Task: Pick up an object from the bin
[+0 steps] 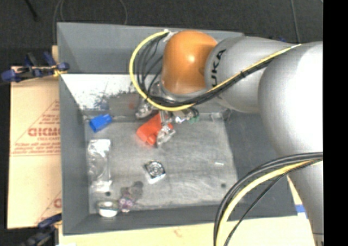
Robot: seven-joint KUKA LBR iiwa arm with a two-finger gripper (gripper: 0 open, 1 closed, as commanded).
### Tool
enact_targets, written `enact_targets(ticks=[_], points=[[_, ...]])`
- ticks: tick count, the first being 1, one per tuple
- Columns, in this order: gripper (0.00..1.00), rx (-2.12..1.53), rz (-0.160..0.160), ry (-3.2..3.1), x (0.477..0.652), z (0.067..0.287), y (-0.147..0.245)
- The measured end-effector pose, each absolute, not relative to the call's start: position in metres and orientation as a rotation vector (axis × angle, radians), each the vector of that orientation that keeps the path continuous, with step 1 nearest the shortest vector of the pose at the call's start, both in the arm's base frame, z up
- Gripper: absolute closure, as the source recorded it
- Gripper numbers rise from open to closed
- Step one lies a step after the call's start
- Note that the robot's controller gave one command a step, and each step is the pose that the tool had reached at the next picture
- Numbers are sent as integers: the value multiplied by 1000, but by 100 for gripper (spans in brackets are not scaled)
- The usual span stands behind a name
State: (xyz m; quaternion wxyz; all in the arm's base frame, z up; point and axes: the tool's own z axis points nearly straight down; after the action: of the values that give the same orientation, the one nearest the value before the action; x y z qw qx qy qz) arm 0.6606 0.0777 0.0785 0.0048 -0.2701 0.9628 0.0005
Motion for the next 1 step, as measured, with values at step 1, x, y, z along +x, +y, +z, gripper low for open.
enact_targets(ticks=[1], points=[[100, -844, 3, 3015, 662, 80, 78]])
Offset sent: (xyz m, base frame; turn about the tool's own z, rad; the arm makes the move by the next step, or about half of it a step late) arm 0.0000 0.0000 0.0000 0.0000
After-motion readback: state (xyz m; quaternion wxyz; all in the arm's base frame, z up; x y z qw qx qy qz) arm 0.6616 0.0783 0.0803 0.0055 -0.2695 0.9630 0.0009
